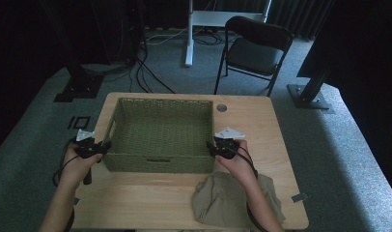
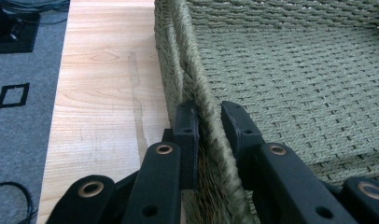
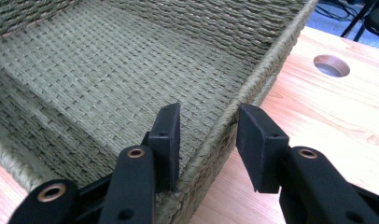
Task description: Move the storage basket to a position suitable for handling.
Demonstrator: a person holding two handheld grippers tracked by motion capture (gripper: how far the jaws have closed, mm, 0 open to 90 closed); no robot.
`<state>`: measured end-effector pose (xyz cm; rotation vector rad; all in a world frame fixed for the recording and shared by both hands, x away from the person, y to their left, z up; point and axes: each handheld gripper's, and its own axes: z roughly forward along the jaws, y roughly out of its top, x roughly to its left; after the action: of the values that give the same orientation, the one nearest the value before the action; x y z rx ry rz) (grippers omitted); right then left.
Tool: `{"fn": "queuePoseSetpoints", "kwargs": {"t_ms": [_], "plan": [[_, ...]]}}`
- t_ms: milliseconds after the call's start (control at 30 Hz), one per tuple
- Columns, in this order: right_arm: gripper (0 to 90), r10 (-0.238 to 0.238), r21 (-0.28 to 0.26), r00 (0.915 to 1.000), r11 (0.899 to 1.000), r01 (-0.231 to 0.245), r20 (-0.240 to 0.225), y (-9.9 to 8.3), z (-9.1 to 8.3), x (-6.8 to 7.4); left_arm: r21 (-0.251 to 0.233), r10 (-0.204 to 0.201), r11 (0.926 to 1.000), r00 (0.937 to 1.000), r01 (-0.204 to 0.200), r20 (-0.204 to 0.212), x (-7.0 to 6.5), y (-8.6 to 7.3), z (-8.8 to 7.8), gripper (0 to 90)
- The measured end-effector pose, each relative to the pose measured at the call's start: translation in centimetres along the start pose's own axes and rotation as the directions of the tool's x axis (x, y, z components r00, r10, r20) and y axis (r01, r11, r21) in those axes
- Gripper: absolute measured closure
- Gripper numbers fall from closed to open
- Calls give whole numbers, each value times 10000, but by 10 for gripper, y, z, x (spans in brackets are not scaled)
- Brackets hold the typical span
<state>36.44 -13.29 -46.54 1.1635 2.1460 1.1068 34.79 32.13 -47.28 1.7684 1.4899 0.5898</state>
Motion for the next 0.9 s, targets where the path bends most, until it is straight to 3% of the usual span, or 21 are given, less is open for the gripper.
{"fn": "queuePoseSetpoints", "kwargs": {"t_ms": [133,200,367,400,533,667,900], "plan": [[614,415,-10,9991,9991,-415,-41,0,1,-2,-46,-96,9999,10000,96,-20,-1,-1,0,783],[629,888,-10,9959,9960,-889,-191,-1,1,-4,-80,-114,9999,9999,114,-34,-2,0,1,782],[656,855,-121,9959,9963,-852,285,-1,1,-4,-181,-369,9992,9993,368,-37,-6,1,5,782],[672,810,-191,9950,9966,-800,592,0,2,-5,-230,-393,9990,9992,392,-37,-7,2,7,783],[682,954,-247,9918,9953,-936,849,-1,1,-11,-361,-379,9987,9990,370,-242,-16,5,13,787],[692,1097,-285,9889,9938,-1073,1003,-3,-1,-17,-249,-79,9997,9996,72,-280,-25,10,19,787],[706,1163,-176,9844,9932,-1149,1323,-4,-4,-26,-221,20,9998,9995,-27,-321,-38,14,26,786]]}}
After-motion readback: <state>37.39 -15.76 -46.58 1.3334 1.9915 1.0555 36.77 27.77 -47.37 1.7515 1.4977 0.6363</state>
